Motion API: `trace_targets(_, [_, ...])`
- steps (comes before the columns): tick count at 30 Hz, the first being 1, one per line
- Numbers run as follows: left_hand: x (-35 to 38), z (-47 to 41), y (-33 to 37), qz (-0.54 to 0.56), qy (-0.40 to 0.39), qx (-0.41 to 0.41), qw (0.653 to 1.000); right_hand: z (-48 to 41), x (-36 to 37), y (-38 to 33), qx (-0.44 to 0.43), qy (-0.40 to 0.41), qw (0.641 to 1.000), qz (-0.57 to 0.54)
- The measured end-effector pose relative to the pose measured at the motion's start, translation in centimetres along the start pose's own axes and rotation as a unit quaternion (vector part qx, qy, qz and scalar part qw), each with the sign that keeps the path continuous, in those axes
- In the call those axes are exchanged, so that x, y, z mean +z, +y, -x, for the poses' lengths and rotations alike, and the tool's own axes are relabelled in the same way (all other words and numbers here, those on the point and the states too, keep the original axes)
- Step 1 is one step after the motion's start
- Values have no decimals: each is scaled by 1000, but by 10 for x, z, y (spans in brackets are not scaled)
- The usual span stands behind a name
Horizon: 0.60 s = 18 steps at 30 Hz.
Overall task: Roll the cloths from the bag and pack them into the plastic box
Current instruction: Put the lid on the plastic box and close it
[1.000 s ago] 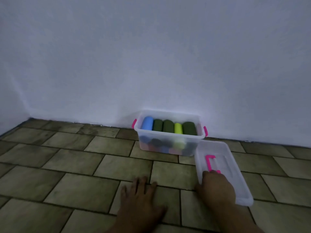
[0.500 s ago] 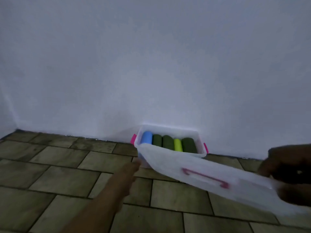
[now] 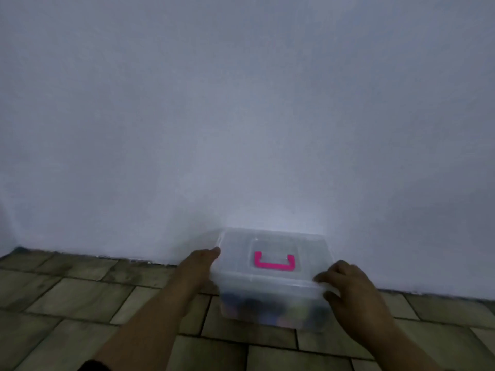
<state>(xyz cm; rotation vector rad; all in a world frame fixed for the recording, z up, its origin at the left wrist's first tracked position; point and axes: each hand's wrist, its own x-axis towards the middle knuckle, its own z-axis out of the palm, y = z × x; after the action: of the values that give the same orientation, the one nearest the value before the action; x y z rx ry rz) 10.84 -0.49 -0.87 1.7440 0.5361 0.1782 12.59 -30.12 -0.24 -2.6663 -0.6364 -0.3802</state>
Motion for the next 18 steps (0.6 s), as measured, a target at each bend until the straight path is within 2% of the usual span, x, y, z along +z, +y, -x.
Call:
trace_targets(2, [13,-7,-13,-86,4,43,995,1,14,11,6,-7,1000,-6])
trace_targets(8, [32,-23,-30,-178,48,125,975,-4,24,19,37,9,999,-38])
trace_targets(11, [33,-32,-24,-229,41,125,965,-15,31,17,67,7,997,-33])
trace_targets(18, [26,-38,-16,-343,37,85,935,-32,31,17,99,-80,992,22])
